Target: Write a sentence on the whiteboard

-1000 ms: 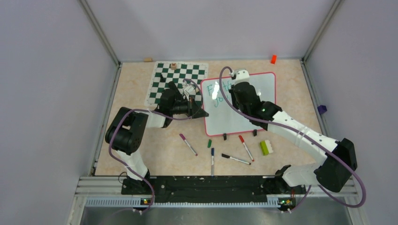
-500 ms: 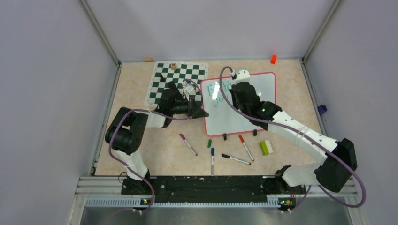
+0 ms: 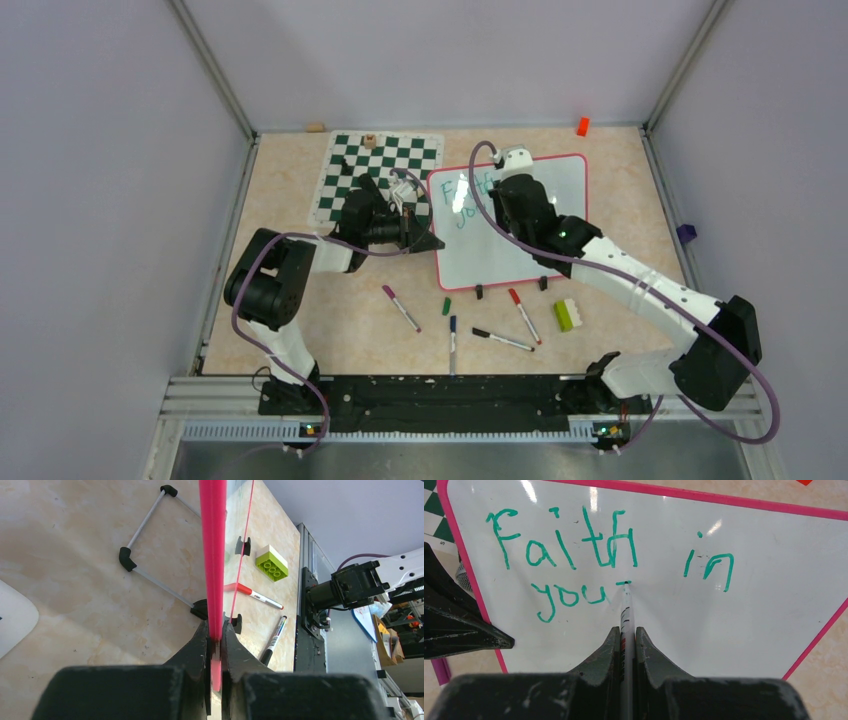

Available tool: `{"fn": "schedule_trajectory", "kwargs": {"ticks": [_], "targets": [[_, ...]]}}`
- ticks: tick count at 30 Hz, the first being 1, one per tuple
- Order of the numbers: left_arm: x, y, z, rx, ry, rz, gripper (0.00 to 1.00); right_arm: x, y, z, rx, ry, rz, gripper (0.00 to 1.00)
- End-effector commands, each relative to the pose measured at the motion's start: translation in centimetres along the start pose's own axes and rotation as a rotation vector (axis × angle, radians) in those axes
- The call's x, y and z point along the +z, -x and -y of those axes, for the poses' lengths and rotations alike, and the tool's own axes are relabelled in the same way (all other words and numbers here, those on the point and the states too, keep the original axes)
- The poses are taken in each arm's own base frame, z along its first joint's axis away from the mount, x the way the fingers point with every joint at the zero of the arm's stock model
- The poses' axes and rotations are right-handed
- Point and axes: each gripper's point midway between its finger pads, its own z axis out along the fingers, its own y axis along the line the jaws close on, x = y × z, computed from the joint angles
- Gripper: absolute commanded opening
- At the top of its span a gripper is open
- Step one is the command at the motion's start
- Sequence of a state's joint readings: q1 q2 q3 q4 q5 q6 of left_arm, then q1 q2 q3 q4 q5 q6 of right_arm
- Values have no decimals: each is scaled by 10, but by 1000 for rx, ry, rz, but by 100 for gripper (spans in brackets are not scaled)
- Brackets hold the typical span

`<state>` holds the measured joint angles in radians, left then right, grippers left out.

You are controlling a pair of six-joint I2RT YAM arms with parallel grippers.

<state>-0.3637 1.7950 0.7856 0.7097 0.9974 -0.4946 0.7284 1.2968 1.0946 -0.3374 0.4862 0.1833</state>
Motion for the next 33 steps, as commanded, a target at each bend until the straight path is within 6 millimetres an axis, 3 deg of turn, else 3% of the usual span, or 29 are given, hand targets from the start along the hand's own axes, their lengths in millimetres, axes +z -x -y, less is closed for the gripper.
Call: {"fn": "schedule_trajectory", "kwargs": {"ticks": [1,19,33], "targets": [[2,14,10,76,-11,22,0,-4,16,5,26,-7,42,0],[2,15,12,78,-13,22,0,-12,-9,7,6,15,-37,0],[2,14,11,77,-12,21,0,-10,-10,5,-3,15,-50,0]]}}
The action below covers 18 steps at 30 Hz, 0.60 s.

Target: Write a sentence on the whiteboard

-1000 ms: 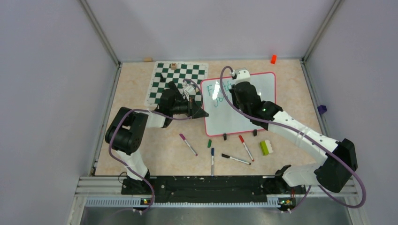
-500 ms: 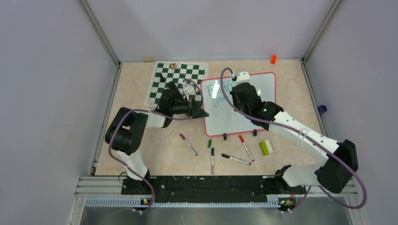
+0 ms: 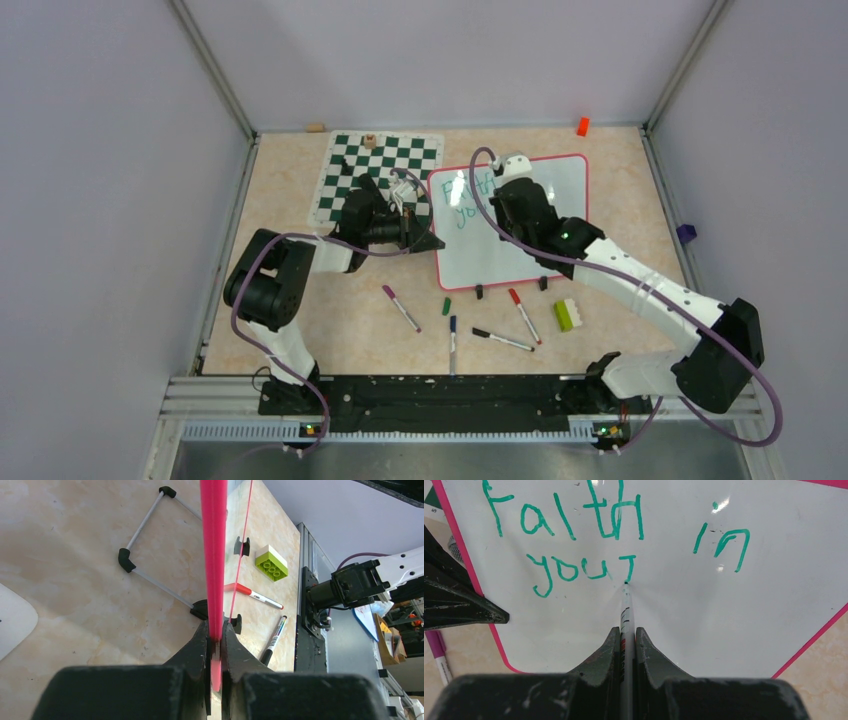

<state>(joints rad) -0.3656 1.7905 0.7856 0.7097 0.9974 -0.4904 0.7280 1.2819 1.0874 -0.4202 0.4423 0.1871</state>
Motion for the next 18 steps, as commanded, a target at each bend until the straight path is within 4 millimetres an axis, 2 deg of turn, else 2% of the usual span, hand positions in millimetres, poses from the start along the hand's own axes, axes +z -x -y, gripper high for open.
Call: {"fn": "schedule_trajectory", "kwargs": {"ticks": [1,18], "targets": [[2,13,9,67,-10,19,0,-3,10,7,27,-21,28,0],[2,13,10,67,-13,18,0,8,37,8,26,-66,81,0]]}}
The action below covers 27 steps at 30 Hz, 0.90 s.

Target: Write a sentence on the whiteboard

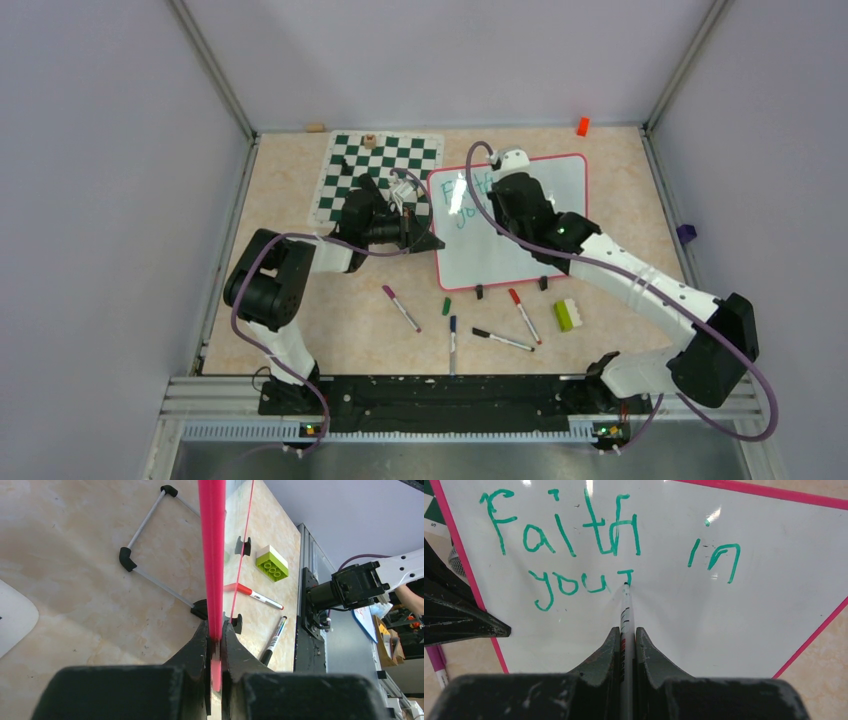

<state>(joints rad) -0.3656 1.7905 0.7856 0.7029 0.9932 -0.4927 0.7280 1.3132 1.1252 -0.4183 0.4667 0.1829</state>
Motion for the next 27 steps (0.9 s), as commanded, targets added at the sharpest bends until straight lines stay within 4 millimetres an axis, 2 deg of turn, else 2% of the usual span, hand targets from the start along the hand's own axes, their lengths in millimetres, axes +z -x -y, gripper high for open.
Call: {"fn": "schedule_trajectory", "kwargs": {"ticks": [1,11,19,27], "targets": [[3,13,11,74,-19,19,0,4,28,8,23,-47,69,0],[3,13,11,74,-17,20,0,3,29,23,26,-113,71,0],[3,13,10,72,-16,18,0,-3,32,25,37,-113,87,0],[3,13,10,65,-18,17,0,-28,42,21,52,-17,132,0]]}}
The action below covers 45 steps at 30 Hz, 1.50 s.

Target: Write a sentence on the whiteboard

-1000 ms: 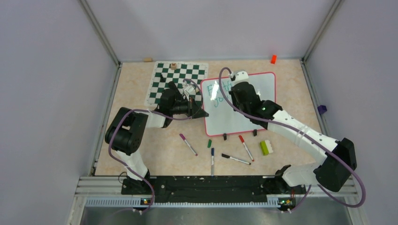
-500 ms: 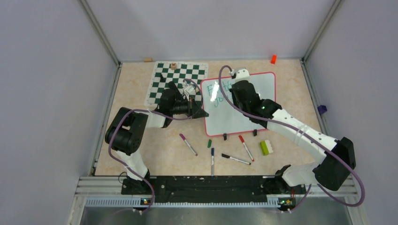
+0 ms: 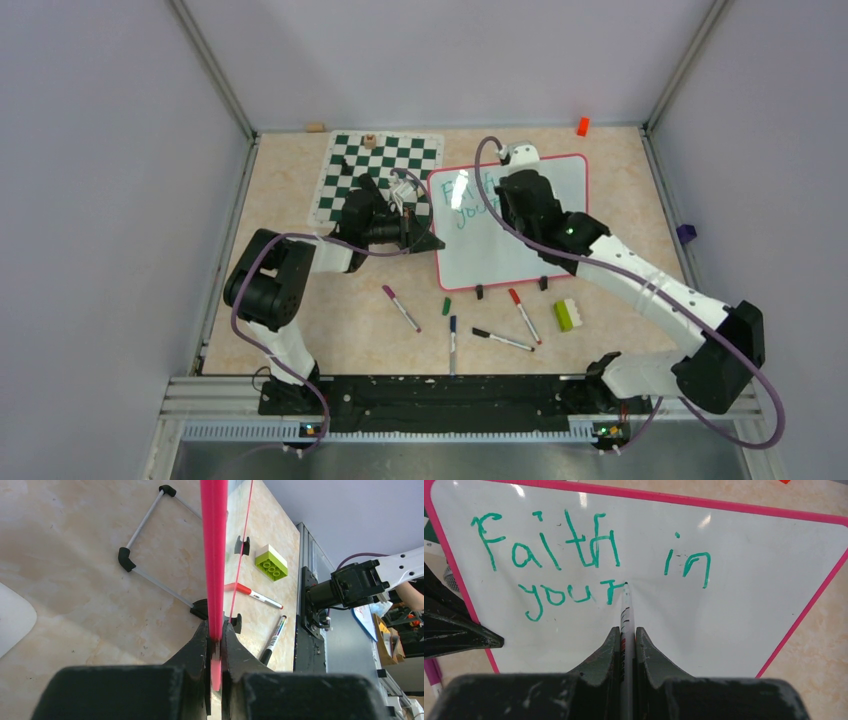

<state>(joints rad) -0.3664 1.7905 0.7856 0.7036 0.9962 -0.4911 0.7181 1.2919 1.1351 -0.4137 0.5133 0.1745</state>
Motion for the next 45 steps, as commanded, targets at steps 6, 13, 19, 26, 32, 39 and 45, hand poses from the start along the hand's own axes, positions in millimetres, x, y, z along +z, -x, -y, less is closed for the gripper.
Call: {"fn": "schedule_trajectory", "kwargs": {"ticks": [6,13,19,26,32,39,45], "targets": [[4,13,9,57,-23,18,0,-28,26,16,34,19,92,0],[3,14,10,59,-21,18,0,-24,8,17,49,9,68,0],[-4,17,11,60,-7,30,0,-31,4,28,97,-21,119,0],[-6,10,10,43,-9,16,0,-41,-3,37,117,-29,159,0],[-9,-6,8,-18,-1,-5,0,-49,-8,34,118,23,171,0],[-11,-16,-1,-32,55,-37,0,-51,-11,24,109,81,153,0],[-12,-16,-3,1,62,-21,0,-52,-13,19,94,106,116,0]]}}
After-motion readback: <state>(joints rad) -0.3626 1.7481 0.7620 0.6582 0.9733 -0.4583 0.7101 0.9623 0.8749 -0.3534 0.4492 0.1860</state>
